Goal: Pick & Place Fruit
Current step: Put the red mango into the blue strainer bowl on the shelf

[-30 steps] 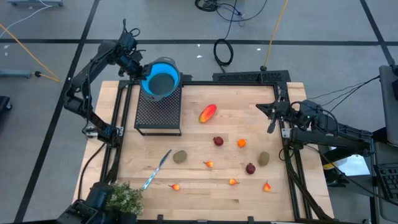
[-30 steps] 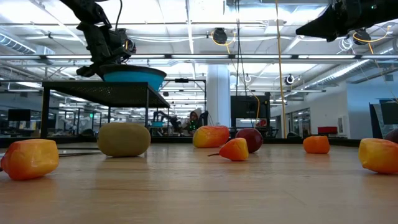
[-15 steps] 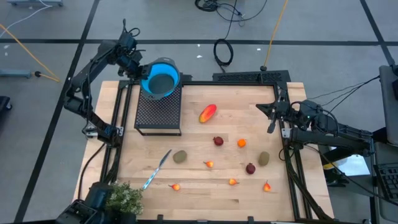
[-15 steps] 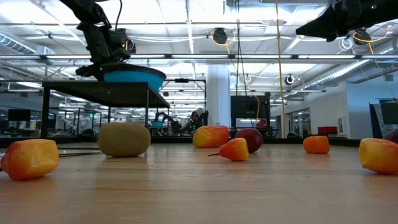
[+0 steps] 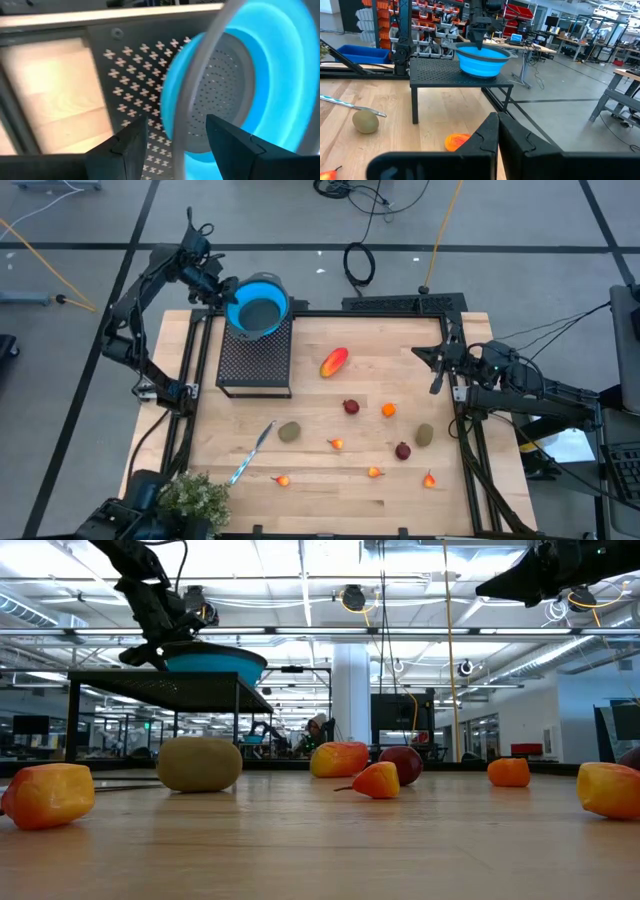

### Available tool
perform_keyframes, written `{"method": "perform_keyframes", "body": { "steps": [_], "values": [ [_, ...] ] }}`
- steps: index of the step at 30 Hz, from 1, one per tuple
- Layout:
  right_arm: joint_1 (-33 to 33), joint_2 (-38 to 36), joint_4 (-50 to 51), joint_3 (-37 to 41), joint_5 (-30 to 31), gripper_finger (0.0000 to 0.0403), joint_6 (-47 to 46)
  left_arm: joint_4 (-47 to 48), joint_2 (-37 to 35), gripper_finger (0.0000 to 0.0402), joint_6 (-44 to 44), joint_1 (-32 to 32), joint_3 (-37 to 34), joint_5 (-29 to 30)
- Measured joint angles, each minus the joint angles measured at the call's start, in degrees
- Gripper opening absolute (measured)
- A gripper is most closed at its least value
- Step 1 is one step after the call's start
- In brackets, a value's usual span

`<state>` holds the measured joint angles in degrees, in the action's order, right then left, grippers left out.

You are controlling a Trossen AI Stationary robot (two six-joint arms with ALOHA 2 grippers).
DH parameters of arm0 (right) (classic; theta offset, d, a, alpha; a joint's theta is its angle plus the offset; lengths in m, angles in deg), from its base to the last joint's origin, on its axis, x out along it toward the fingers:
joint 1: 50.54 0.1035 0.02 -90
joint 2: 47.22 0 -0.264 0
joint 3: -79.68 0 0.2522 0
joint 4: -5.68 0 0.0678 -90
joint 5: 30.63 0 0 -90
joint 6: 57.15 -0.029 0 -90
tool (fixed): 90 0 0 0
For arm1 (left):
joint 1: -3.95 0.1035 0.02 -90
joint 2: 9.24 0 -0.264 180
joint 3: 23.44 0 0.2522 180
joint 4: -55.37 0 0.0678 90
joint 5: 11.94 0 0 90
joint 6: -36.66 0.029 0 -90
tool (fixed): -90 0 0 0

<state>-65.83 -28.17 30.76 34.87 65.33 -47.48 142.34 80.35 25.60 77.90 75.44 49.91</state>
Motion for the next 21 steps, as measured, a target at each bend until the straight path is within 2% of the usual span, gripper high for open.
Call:
{"method": "perform_keyframes", "body": {
  "steps": [7, 21],
  "values": [
    [0.00, 0.00, -0.03, -0.01, -0.02, 0.0000, -1.46, 0.29, -2.63, 0.0202, 0.40, 0.36, 0.09, 4.80],
    [0.00, 0.00, -0.39, 0.00, -0.02, 0.0000, -1.50, 1.08, -7.34, 0.0202, -3.19, -2.69, 6.50, 7.67]
  ]
}}
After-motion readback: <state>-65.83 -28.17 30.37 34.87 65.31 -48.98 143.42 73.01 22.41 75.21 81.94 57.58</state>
